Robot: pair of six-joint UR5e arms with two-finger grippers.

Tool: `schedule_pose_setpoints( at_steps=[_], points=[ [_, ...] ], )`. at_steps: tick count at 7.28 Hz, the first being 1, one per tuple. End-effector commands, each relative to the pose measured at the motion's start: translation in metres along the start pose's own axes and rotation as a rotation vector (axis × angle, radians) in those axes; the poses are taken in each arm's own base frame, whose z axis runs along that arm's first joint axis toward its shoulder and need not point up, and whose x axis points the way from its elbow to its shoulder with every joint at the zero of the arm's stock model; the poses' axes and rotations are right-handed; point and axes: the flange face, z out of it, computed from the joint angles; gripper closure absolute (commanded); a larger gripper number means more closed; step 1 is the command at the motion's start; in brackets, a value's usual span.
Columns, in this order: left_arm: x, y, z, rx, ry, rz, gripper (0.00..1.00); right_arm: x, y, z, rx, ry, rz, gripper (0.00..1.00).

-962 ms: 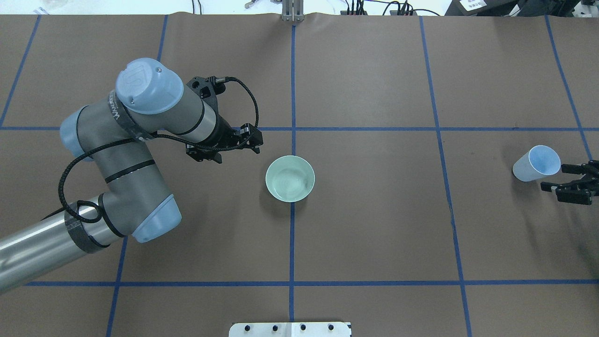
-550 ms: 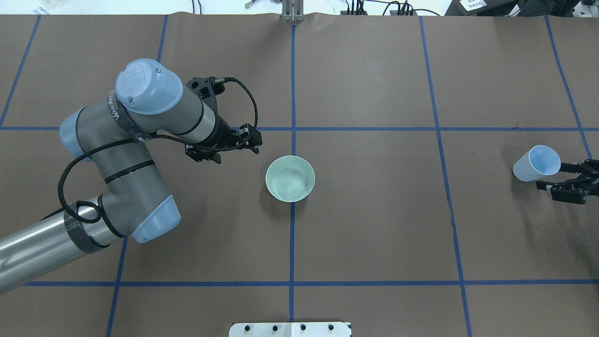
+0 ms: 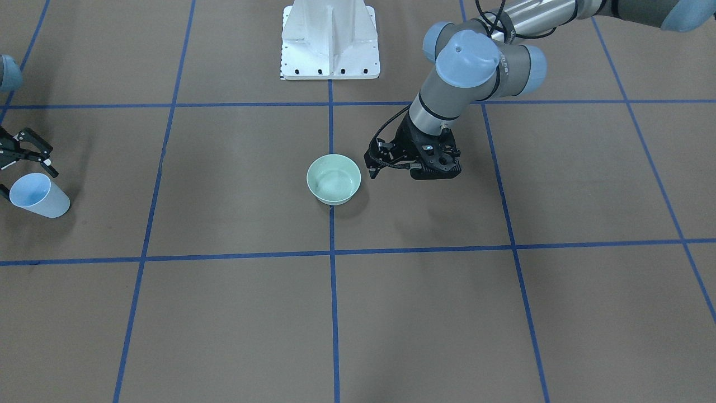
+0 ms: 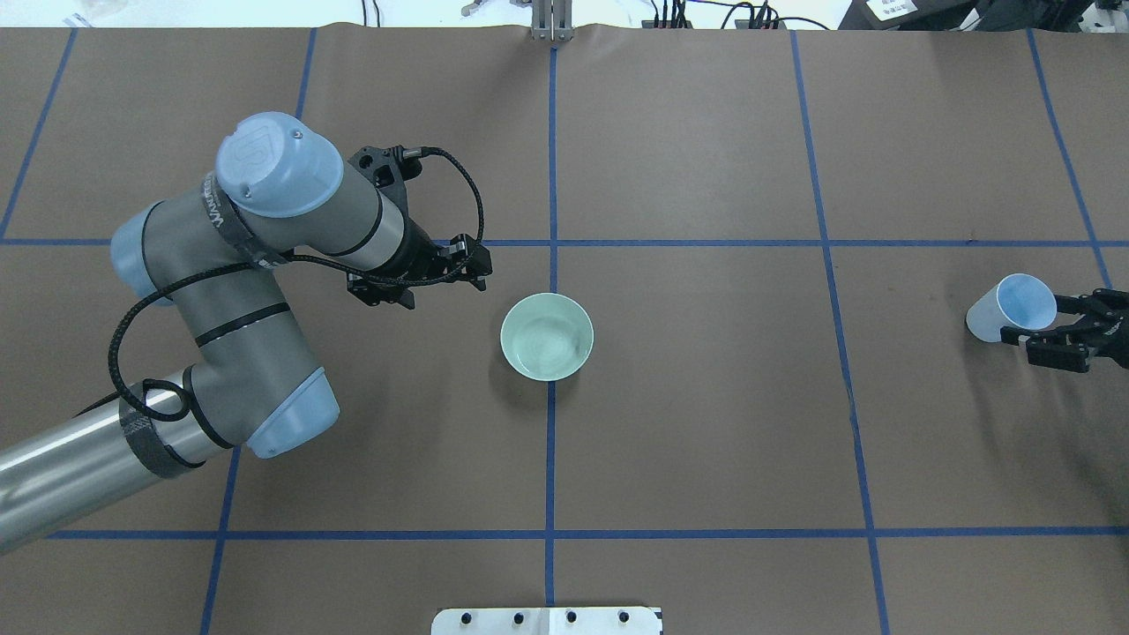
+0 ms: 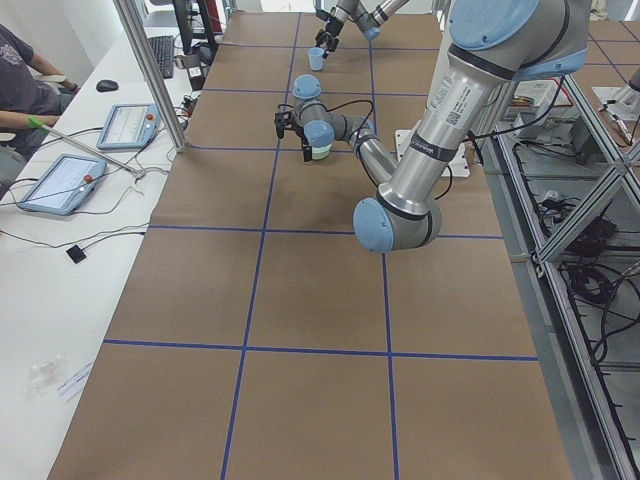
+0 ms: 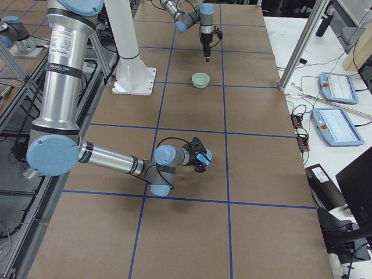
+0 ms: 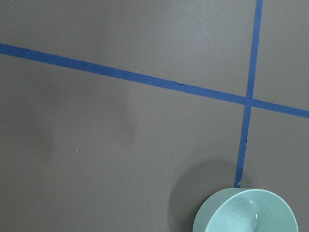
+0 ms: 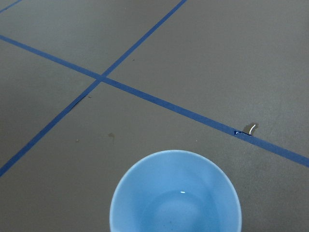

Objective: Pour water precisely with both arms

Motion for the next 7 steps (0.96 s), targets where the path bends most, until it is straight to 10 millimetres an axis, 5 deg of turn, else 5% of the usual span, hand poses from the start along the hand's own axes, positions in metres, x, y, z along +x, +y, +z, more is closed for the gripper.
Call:
schedule_pose_setpoints(
  at_steps=[1,7],
  points=[
    [0.000,0.000,0.000,0.001,0.000,0.000,0.00,0.000,-0.001,0.004,0.007,0.006,0.001,0.01],
    [0.000,0.000,0.000,0.001,0.000,0.000,0.00,-0.005,-0.006,0.018,0.016,0.006,-0.009,0.01]
  ],
)
